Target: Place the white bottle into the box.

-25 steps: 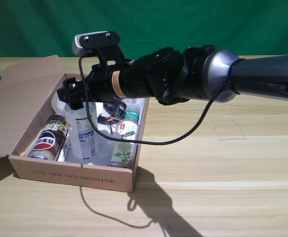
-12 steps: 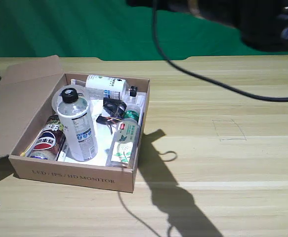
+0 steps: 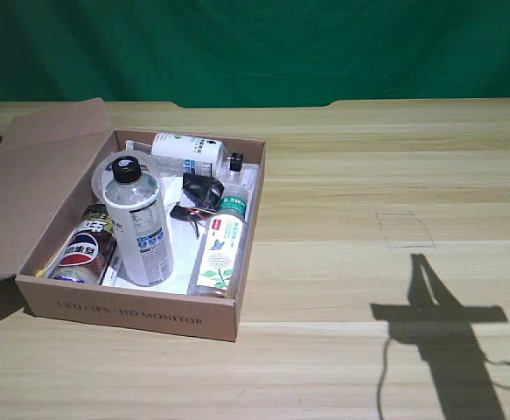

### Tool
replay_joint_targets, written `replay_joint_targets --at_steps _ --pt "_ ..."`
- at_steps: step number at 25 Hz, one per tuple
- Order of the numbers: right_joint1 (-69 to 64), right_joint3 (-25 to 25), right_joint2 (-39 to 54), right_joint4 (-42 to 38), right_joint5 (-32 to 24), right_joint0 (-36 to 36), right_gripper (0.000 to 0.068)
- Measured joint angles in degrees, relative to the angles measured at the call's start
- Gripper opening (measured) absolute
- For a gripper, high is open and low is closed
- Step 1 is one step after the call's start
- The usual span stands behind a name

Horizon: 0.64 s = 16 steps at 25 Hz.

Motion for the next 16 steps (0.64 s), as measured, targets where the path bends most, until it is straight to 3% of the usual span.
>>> replay_joint_targets --at_steps 4,9,16 --pt "-13.7 0.0 11.4 -2.1 -1.3 -5.7 0.0004" --pt "-26.3 -0.1 24.3 -5.0 -1.3 -7.6 0.0004" --pt "-30.7 -0.1 33.5 -8.4 0.9 -7.6 0.0004"
